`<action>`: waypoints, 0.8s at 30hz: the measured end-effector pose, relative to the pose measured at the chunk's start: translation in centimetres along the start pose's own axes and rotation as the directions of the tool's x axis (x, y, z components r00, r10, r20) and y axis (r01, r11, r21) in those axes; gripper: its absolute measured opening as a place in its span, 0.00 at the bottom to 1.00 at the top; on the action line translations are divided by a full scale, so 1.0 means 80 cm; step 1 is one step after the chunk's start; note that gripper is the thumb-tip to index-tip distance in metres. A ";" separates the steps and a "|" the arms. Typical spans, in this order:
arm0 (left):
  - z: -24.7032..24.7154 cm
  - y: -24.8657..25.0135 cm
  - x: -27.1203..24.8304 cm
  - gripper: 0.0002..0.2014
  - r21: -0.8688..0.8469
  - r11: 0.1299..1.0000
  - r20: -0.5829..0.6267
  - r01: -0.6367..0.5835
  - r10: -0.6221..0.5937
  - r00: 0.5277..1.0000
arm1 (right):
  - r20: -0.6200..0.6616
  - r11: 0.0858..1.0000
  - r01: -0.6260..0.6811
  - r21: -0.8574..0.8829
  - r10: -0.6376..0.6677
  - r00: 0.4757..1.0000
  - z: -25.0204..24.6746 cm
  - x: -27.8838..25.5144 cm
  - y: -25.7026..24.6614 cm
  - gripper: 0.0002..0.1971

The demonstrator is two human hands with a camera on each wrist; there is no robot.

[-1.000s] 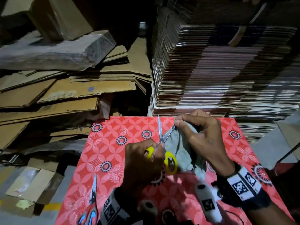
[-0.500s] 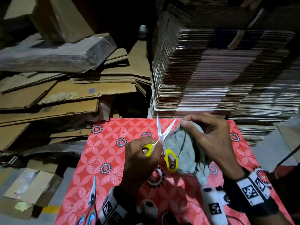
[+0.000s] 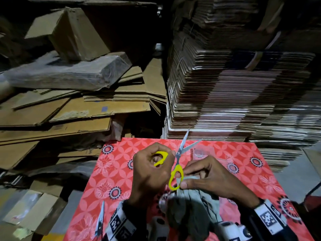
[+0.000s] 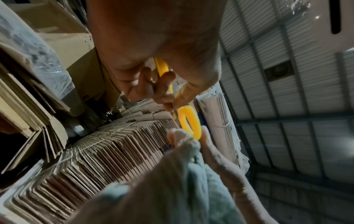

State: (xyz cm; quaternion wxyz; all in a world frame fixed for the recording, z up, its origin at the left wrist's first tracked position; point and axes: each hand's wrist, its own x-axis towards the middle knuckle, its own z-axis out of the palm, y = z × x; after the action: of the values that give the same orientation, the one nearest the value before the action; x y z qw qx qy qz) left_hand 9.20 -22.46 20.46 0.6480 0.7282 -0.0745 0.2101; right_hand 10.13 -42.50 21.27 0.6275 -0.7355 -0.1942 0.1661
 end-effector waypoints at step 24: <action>0.018 -0.010 -0.008 0.23 -0.561 0.708 0.134 0.429 -0.434 0.891 | -0.031 0.990 0.072 0.122 -0.068 0.997 0.035 0.020 0.030 0.09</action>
State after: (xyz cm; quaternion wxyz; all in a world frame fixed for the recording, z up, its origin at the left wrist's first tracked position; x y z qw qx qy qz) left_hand 9.25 -23.88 19.33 0.8685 0.4934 0.0402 0.0234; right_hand 10.36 -39.67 18.47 0.6797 -0.6902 -0.2009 0.1459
